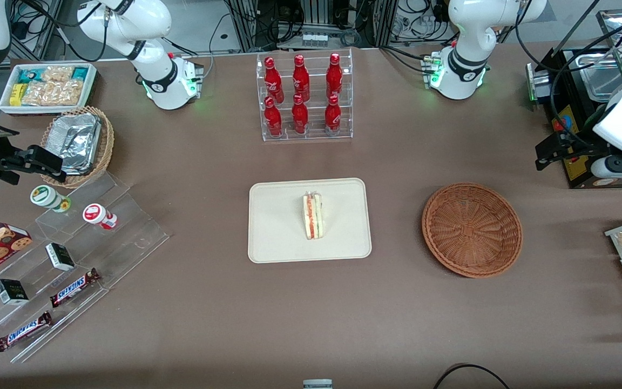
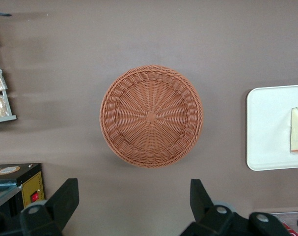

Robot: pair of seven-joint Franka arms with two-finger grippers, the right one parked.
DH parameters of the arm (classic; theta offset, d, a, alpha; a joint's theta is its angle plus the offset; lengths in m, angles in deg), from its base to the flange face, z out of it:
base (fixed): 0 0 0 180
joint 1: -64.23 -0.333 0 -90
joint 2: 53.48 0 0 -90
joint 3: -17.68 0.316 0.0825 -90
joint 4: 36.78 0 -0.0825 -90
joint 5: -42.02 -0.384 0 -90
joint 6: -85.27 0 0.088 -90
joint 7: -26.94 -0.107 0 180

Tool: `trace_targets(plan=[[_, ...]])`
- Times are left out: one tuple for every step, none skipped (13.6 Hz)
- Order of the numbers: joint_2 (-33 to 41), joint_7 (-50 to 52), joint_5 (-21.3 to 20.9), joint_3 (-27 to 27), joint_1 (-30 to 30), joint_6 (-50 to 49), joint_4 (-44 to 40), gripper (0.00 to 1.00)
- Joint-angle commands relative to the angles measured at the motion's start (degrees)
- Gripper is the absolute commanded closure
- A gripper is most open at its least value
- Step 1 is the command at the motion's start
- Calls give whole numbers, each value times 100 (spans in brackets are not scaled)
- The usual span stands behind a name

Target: Place sandwich from basket to tray

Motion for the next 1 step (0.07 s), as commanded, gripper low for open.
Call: trace_targets(plan=[[-39,98,12,124,35,-315,-244,0]])
